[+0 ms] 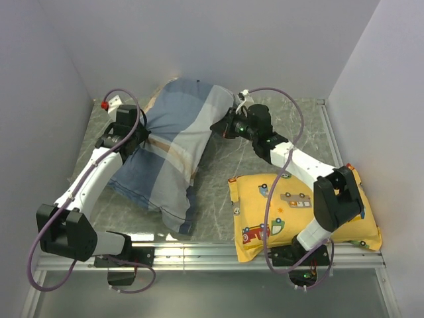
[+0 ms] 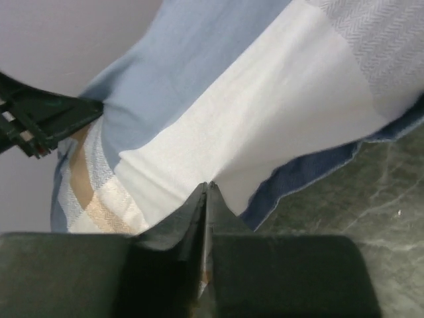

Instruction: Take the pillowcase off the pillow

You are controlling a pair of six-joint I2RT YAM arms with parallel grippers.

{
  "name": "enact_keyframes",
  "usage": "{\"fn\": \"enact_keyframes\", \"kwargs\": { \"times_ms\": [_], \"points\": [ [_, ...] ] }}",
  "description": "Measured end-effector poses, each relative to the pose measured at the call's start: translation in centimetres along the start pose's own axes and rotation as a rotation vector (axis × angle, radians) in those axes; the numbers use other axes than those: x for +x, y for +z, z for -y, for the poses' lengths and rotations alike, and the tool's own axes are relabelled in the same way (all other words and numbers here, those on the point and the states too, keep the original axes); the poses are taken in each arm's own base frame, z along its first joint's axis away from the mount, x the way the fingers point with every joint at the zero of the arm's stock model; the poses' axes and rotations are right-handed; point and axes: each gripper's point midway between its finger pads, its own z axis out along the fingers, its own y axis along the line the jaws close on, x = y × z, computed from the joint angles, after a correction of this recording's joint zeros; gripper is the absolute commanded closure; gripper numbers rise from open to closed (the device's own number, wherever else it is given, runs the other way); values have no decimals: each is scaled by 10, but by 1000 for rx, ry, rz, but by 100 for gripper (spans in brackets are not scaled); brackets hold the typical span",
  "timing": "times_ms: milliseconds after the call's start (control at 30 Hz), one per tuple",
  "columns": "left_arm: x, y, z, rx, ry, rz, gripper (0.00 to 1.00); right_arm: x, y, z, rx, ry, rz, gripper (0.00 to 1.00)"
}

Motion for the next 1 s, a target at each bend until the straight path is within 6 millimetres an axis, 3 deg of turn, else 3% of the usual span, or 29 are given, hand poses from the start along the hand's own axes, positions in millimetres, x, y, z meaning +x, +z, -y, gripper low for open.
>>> {"fn": "enact_keyframes", "kwargs": {
  "times_ms": [67,167,267,433,633,733,767,800,833,1000],
  "points": [
    [-5,-2,5,18,1,3,100,2,2,9,20,8,-6,51],
    [-5,-3,8,36,9,-8,100,14,14,38,73,40,-38,32],
    [-3,-4,7,41,21,-21,100,38,32,72,130,109,-87,23],
    [-3,-8,10,61,30,-26,99,77,50,110,197,229,-142,23],
    [-2,-10,11,78,43,-34,100,88,60,126,221,315,-103,40],
    [-1,-11,11,80,46,-40,99,83,66,129,221,336,-60,67],
    [-1,-11,11,81,47,-41,99,81,67,130,223,340,-48,86],
    [-1,-11,12,82,47,-42,99,78,68,130,225,337,-31,96],
    [-1,-11,12,83,47,-42,99,74,69,130,226,336,-14,100],
    [-2,-12,11,75,52,-40,96,60,65,134,267,302,48,100]
  ]
}}
